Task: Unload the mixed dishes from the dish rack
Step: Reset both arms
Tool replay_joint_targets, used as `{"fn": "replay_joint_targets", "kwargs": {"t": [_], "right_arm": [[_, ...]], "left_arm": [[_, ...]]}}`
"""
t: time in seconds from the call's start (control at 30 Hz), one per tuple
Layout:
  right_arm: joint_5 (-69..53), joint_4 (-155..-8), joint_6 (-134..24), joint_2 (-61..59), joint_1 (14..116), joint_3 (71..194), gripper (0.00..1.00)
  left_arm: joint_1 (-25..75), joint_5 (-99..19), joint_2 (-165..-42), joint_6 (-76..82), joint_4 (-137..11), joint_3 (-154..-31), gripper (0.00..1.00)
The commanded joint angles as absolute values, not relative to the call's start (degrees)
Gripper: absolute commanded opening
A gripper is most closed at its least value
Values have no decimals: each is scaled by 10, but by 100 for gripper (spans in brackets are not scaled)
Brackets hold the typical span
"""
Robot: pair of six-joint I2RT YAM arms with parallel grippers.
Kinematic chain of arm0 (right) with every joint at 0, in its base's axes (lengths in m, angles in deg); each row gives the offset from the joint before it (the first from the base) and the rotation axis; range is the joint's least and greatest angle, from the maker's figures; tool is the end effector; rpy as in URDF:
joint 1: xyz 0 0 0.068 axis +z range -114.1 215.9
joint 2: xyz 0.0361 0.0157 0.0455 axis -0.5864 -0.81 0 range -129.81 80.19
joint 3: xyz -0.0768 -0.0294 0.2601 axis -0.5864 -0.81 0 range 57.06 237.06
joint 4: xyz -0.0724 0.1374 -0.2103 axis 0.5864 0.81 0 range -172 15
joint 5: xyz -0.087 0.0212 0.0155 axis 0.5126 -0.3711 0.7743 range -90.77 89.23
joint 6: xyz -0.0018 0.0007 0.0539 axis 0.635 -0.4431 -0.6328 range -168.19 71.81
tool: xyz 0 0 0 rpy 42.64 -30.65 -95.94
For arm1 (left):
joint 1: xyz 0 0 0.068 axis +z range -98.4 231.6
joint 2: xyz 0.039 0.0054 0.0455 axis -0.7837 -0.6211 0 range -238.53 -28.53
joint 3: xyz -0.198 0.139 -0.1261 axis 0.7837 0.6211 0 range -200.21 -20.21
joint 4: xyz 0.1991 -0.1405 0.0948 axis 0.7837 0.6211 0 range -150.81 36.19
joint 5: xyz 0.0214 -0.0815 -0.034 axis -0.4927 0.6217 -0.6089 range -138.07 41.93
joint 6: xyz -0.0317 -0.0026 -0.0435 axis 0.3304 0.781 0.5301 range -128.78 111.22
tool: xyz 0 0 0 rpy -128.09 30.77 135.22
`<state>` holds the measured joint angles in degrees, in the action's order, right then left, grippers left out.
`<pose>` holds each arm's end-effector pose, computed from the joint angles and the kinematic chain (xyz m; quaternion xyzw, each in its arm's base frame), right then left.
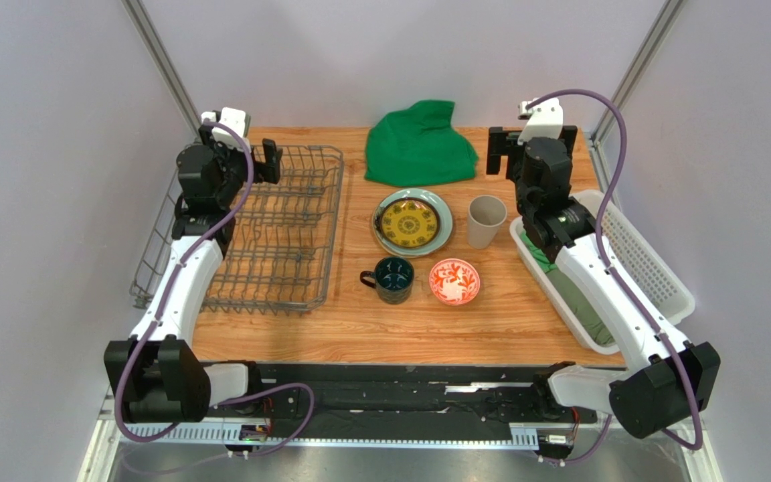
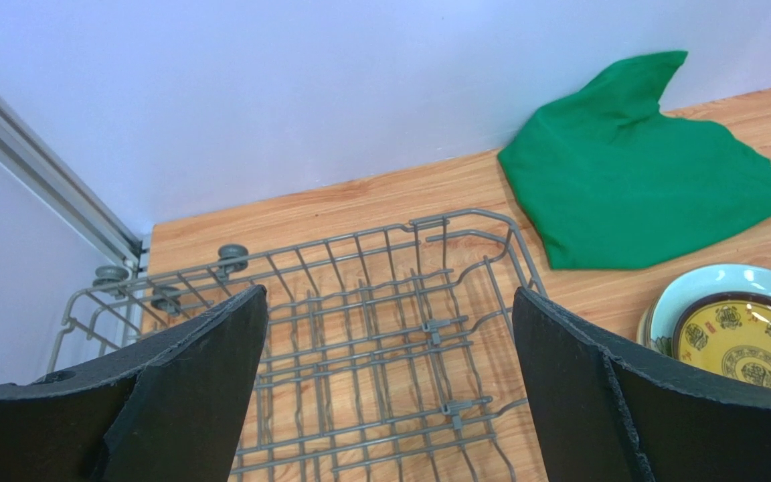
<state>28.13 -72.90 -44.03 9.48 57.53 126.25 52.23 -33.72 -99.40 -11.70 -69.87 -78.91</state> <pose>0.2691 0.0882 0.3966 -0.0110 0.7620 -0.0959 0.6403 0.2940 -0.0056 0.3640 0.1002 0.7185 -0.0696 0.6847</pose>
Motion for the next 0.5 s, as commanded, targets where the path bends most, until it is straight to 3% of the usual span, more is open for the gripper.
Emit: {"fn": "replay_joint_targets", "kwargs": {"t": [0.0,0.47], "right_arm": [[281,-757,-438,116,577,1261,99],[264,-755,-441,108,577,1260,99]], "left_arm": [[520,-344,-968,-127,-698,-808,99],[520,-342,-940,-127,-679,-802,99]]}}
